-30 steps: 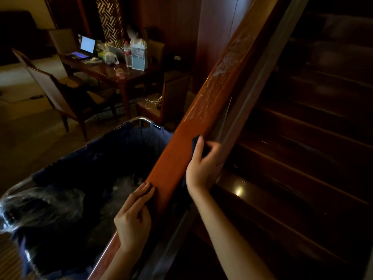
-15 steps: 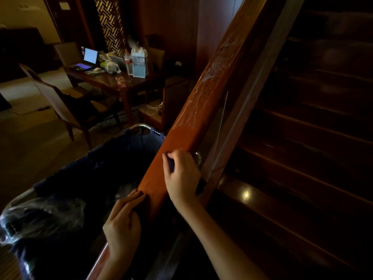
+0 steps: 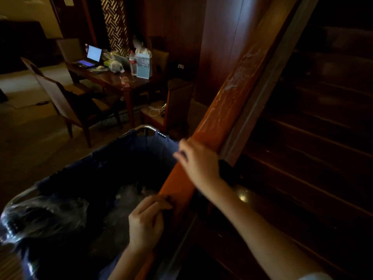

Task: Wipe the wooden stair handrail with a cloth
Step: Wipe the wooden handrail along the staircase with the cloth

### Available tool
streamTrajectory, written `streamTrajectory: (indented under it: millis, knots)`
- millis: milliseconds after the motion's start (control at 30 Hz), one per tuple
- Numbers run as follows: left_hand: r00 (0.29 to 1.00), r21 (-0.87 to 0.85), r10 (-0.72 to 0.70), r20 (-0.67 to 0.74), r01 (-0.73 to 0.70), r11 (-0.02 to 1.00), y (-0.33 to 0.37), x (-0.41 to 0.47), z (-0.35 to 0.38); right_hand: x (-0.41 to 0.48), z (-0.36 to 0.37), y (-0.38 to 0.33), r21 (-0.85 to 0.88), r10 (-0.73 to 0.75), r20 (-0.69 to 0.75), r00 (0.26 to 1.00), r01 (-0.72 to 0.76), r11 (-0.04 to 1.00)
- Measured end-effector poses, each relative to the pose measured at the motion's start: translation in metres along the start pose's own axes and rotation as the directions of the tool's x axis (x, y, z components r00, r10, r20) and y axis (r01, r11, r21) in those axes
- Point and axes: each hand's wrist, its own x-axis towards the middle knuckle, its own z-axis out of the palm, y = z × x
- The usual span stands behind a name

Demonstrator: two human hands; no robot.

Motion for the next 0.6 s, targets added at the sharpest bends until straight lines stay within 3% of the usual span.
streamTrajectory:
  millis: [67,133,233,300,367,433,500,533,600]
  knots:
    - [1.000,-0.010,0.001,0.009,-0.001,1.000,0.001,0.004,-0.001,0.032,-0.011,0.010,-0.101,0.093,-0.114,0.989,-0.104,0.989]
    - [0.999,-0.032,-0.027,-0.021,0.027,0.999,0.001,0.007,-0.001,0.045,0.003,-0.003,-0.271,0.078,-0.106,0.991,-0.104,0.957]
    - [0.986,-0.068,-0.128,-0.106,0.121,0.990,-0.009,0.011,-0.004,0.012,0.032,-0.045,-0.382,-0.088,-0.003,0.996,0.080,0.921]
    - [0.952,-0.133,-0.250,-0.175,0.229,0.964,-0.018,0.014,-0.007,-0.016,0.042,-0.057,-0.229,-0.177,0.064,0.982,0.187,0.955]
    - [0.910,-0.261,-0.376,-0.173,0.326,0.909,-0.021,0.022,-0.011,-0.025,0.043,-0.054,0.033,-0.172,0.027,0.985,0.172,0.985]
    - [0.880,-0.470,-0.474,0.034,0.432,0.770,-0.022,0.034,-0.013,-0.022,0.035,-0.050,0.299,-0.028,-0.025,0.999,0.034,0.954]
    - [0.826,-0.678,-0.454,0.333,0.544,0.494,-0.019,0.052,-0.014,-0.012,0.029,-0.052,0.580,0.119,0.017,0.993,-0.107,0.807]
    - [0.820,-0.717,-0.392,0.417,0.561,0.414,-0.017,0.061,-0.015,-0.007,0.026,-0.054,0.700,0.165,0.065,0.984,-0.162,0.695]
    - [0.851,-0.726,-0.325,0.412,0.522,0.447,-0.011,0.076,-0.018,0.005,0.020,-0.061,0.846,0.209,0.095,0.973,-0.189,0.498]
